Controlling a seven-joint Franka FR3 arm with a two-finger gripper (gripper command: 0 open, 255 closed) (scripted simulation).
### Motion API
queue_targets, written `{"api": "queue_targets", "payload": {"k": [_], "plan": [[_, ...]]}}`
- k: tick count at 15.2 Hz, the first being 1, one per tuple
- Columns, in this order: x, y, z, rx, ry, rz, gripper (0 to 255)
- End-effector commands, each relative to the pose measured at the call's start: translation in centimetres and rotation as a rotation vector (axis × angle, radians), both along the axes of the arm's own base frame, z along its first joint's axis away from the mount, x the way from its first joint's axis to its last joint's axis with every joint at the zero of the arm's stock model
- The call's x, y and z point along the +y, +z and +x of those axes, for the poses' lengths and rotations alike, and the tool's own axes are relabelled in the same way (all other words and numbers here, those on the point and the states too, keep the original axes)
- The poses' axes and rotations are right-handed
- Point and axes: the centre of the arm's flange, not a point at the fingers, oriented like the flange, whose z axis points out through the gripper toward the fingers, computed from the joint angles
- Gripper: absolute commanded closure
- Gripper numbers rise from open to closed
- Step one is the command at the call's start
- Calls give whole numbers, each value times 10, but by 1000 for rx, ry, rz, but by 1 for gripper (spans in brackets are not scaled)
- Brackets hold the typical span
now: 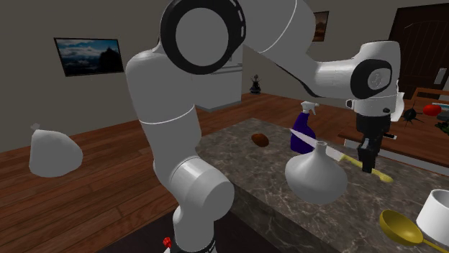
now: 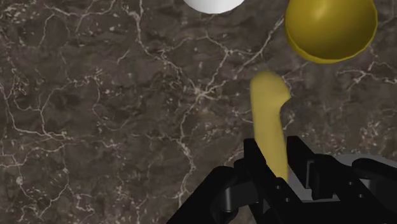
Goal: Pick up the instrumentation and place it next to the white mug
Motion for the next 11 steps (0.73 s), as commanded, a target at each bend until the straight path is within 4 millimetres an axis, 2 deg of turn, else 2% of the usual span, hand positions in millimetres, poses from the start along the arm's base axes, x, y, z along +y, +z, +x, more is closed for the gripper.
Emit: {"api": "queue_targets", "payload": {"k": [1, 11], "plan": [[0, -10, -1, 0, 0, 0, 255], [0, -62, -1, 0, 0, 0, 255]]}}
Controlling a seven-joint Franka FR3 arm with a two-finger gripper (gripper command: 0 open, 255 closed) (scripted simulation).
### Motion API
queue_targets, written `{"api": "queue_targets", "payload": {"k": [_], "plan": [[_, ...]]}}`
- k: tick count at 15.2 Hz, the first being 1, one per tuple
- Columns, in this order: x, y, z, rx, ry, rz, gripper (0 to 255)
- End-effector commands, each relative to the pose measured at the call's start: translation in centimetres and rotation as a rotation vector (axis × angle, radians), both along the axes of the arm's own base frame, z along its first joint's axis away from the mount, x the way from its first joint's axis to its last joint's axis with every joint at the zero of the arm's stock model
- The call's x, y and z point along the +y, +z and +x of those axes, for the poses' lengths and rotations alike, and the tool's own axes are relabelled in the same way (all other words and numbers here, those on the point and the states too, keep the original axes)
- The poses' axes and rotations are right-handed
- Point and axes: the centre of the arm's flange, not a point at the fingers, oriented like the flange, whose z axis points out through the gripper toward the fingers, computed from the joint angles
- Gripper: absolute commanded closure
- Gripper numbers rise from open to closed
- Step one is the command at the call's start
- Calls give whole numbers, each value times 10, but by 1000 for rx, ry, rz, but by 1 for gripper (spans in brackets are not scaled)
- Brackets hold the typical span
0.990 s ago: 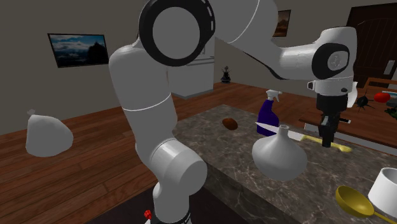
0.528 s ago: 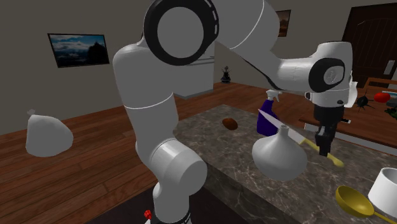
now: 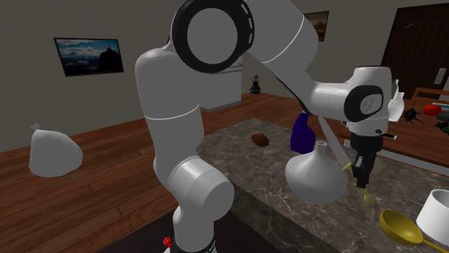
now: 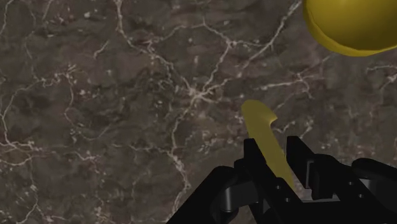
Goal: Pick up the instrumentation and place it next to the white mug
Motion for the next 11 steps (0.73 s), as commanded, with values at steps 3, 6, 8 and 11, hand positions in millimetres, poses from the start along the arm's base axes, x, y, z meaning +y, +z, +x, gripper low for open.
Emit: {"api": "queue_targets", "payload": {"k": [3, 6, 8, 11], "plan": [[-1, -21, 0, 0, 0, 0, 255], [-1, -37, 0, 0, 0, 0, 255], [-1, -45, 0, 0, 0, 0, 255], [-1, -45, 0, 0, 0, 0, 255]]}}
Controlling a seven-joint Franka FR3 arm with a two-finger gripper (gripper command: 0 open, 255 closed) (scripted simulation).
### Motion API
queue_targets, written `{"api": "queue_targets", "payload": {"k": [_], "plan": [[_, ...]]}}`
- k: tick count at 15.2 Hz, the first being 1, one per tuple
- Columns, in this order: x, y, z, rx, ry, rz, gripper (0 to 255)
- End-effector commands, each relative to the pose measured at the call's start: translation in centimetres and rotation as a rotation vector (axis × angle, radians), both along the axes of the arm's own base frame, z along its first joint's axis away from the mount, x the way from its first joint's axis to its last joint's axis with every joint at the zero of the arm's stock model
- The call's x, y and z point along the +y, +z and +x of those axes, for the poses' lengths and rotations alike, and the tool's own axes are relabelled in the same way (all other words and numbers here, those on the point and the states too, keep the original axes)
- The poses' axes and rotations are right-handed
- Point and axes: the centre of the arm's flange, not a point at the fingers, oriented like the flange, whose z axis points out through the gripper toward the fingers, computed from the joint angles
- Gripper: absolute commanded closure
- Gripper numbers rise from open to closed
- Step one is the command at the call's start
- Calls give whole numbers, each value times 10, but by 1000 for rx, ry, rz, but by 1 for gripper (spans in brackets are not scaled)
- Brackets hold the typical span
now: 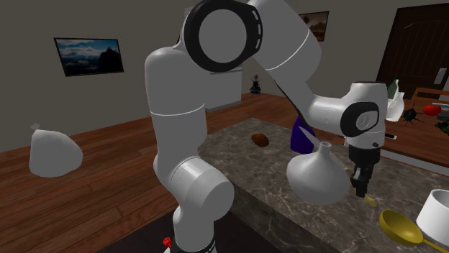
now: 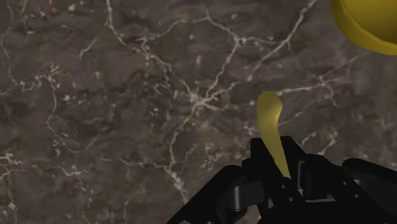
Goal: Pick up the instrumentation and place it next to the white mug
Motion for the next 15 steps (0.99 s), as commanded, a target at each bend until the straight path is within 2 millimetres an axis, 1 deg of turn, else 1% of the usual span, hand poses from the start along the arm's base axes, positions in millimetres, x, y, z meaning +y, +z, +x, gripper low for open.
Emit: {"api": "queue_targets", "payload": {"k": [1, 4, 5, 10, 13, 14, 15], "plan": [[2, -7, -2, 17, -1, 6, 255], [2, -7, -2, 17, -1, 6, 255], [1, -7, -2, 17, -1, 6, 0], [2, -7, -2, 17, -1, 6, 0], [9, 32, -3, 17, -1, 6, 0], [10, 42, -4, 17, -1, 6, 0], [10, 42, -4, 17, -1, 6, 0]]}}
